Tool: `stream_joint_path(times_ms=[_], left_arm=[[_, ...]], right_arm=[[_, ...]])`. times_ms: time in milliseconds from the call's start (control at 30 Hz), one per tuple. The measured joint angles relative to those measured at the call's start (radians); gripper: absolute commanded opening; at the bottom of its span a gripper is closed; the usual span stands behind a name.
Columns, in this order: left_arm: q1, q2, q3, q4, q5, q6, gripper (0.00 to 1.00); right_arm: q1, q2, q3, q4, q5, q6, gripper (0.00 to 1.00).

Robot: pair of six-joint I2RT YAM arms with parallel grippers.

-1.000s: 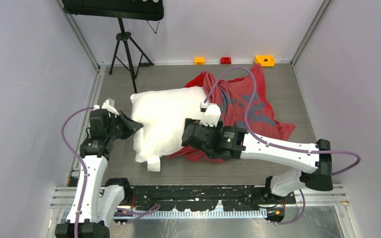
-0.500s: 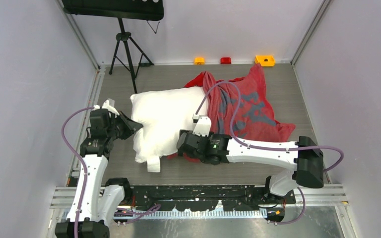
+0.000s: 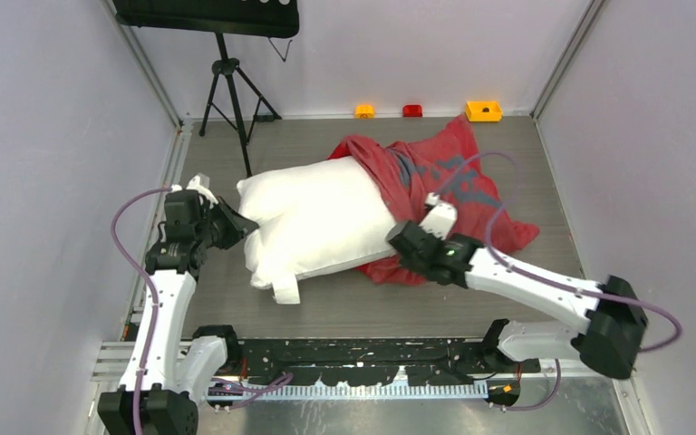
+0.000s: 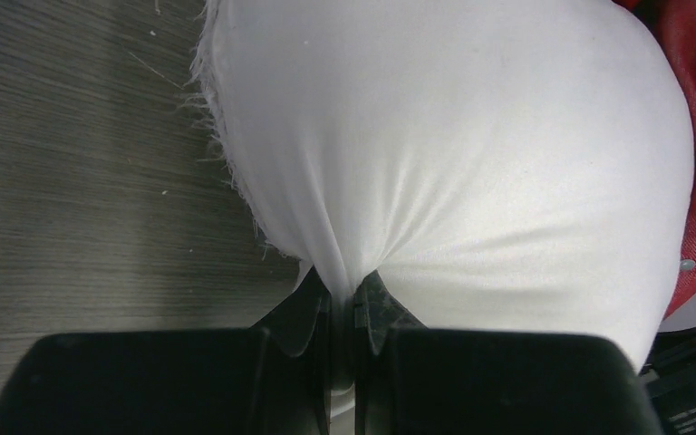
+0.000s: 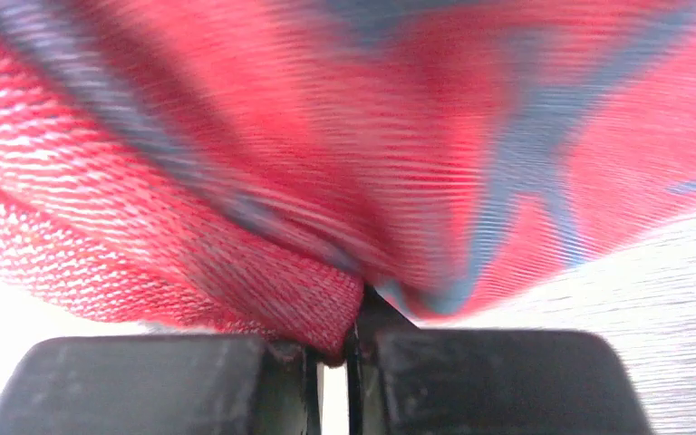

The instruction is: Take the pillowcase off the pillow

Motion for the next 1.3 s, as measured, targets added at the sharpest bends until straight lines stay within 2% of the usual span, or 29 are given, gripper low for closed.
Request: stream_joint_path(times_ms=[100,233,367,500,600,633,700,733,900,1067,1300], left_arm=[[0.015,0.040,0.025,-0.010,-0.004,0.005,0.00],[0.097,0.074,0.036,-0.032,0.028,0.002,0.00],[0.175,0.082,0.036,-0.066,0.064,-0.008,0.00],[0.181,0.084,0.036,-0.078,0.079,-0.024,0.00],[0.181,0.084,0.036,-0.079,0.081,-0.031,0.02],[0.182,0.082,0.036,-0.077,0.081,-0.031,0.06],[0.187,0.074,0.036,-0.071,0.079,-0.031,0.22],[0.190,0.070,0.036,-0.068,0.076,-0.029,0.36],[0.159,0.055,0.082,-0.071,-0.050,0.008,0.80],[-0.040,0.053,0.229,-0.086,-0.220,0.072,0.95],[-0.304,0.035,0.331,-0.090,-0.323,0.213,0.96]], right_arm=[[-0.166,-0.141,-0.061,-0.017,-0.005,-0.036,0.00],[-0.336,-0.254,-0.089,-0.060,0.001,-0.050,0.00],[-0.398,-0.329,-0.089,-0.092,0.003,-0.053,0.00],[-0.412,-0.370,-0.072,-0.121,0.018,-0.089,0.00],[-0.419,-0.378,-0.046,-0.110,-0.005,-0.176,0.00],[-0.423,-0.378,-0.035,-0.099,-0.029,-0.212,0.00],[-0.433,-0.378,-0.014,-0.076,-0.086,-0.280,0.00],[-0.437,-0.377,-0.002,-0.066,-0.117,-0.308,0.00],[-0.447,-0.327,0.093,-0.042,-0.245,-0.405,0.00],[-0.452,-0.249,0.191,-0.031,-0.322,-0.457,0.00],[-0.454,-0.223,0.229,-0.031,-0.377,-0.475,0.00]])
